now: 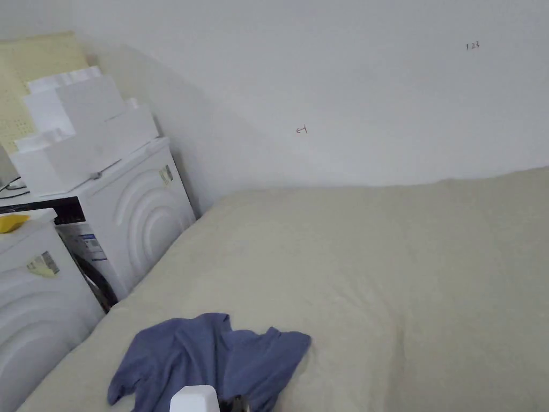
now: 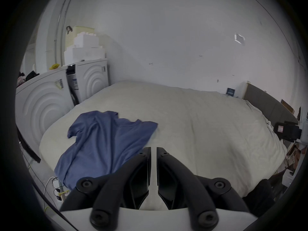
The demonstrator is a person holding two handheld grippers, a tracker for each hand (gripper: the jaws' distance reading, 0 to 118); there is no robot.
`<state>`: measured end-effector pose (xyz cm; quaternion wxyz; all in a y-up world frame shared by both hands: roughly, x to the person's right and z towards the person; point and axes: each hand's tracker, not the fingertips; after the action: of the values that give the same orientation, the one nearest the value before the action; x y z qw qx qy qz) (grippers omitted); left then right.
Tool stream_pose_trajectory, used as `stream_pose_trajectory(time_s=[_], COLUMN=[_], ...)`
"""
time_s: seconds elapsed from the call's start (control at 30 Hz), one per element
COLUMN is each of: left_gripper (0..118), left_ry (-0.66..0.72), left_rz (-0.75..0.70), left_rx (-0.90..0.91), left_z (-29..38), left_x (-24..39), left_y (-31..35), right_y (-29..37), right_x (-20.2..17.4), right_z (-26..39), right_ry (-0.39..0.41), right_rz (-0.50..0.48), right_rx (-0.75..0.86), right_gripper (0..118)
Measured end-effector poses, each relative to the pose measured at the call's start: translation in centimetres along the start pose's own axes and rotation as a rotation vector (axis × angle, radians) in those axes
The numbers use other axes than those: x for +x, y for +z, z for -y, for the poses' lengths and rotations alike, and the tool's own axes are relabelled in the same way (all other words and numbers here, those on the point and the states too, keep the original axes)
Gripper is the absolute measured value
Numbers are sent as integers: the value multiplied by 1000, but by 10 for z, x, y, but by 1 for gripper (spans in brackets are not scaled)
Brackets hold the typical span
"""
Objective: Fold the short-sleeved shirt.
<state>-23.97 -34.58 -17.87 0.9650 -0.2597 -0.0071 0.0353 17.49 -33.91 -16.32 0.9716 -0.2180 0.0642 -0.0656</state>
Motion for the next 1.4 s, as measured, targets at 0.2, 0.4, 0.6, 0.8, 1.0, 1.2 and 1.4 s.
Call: stream_pose_trajectory(time_s=[0.2,0.4,0.6,0.8,1.0,1.2,1.4], left_gripper=[25,89,92,91,101,10,3], left_ry=[32,-91,-18,-7,-43,-130,60], left_rz=[-45,-85,0,-33,-20,27,-20], left_rx=[3,-136,-267,-408,-417,-331,-344], left_z=[3,-20,-36,-23,-10,-8,-12], left_x=[-31,-69,-110,-153,-166,-140,-159], left_y=[-7,-93,-206,-296,-327,-301,-307], right_y=[-3,-5,-21,-45,-71,-81,-75], right_x=[-1,-1,1,7,11,12,13], right_z=[5,7,13,24,35,46,51], right_ry=[-31,-19,-10,-68,-71,-114,-125], right_rz=[-16,-7,27,53,78,59,52], right_rx=[-14,-44,-117,-187,-251,-292,-311], right_gripper=[1,1,1,1,1,1,1])
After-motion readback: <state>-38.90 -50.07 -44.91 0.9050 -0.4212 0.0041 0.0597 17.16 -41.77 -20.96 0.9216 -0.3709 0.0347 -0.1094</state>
